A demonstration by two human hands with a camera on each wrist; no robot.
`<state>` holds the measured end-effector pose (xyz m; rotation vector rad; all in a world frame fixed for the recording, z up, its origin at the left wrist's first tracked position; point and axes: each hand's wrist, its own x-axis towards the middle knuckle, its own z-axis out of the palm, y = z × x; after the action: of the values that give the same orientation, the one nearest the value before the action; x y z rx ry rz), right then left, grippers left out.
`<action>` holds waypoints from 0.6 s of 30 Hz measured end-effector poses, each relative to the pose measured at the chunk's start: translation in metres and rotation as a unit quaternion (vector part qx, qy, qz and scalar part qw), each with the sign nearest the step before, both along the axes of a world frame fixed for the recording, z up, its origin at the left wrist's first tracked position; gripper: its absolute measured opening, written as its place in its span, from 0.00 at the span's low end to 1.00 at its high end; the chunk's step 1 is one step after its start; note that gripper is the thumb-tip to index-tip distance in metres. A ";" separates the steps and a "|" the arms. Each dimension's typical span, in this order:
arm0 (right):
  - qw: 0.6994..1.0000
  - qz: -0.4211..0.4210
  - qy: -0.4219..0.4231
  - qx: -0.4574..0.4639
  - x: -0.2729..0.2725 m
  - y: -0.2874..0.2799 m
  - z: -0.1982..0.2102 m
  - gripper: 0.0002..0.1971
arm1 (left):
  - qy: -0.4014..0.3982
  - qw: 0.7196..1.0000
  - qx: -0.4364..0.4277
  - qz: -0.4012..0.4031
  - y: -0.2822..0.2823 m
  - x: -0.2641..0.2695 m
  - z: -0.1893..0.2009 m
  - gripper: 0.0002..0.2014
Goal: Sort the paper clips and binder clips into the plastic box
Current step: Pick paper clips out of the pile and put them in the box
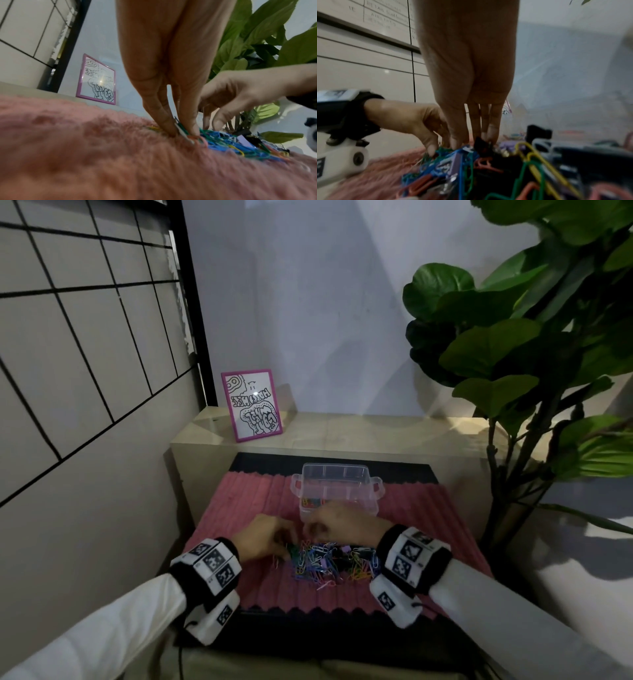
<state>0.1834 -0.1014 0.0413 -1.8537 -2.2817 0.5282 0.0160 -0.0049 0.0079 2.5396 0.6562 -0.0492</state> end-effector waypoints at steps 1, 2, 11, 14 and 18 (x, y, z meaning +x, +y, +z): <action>1.000 0.005 -0.015 -0.009 -0.005 0.001 -0.006 0.13 | -0.004 1.000 -0.009 0.008 0.002 -0.001 0.000 0.15; 0.999 0.009 -0.024 -0.021 -0.009 0.003 -0.011 0.15 | -0.010 1.000 -0.021 0.019 0.004 -0.003 0.000 0.14; 0.999 0.021 -0.026 -0.024 -0.018 0.005 -0.013 0.08 | -0.044 0.992 -0.105 0.058 0.017 -0.017 -0.007 0.11; 1.000 0.017 0.000 0.003 -0.011 0.002 -0.011 0.04 | -0.069 0.988 -0.123 0.057 0.019 -0.016 -0.001 0.10; 0.998 -0.026 0.049 0.014 0.004 -0.002 -0.012 0.04 | -0.104 0.984 -0.135 0.055 0.023 -0.012 0.015 0.11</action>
<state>0.1876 -0.1034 0.0288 -1.8271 -2.1607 0.5646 0.0043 0.0182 0.0227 2.2090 0.6568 0.1530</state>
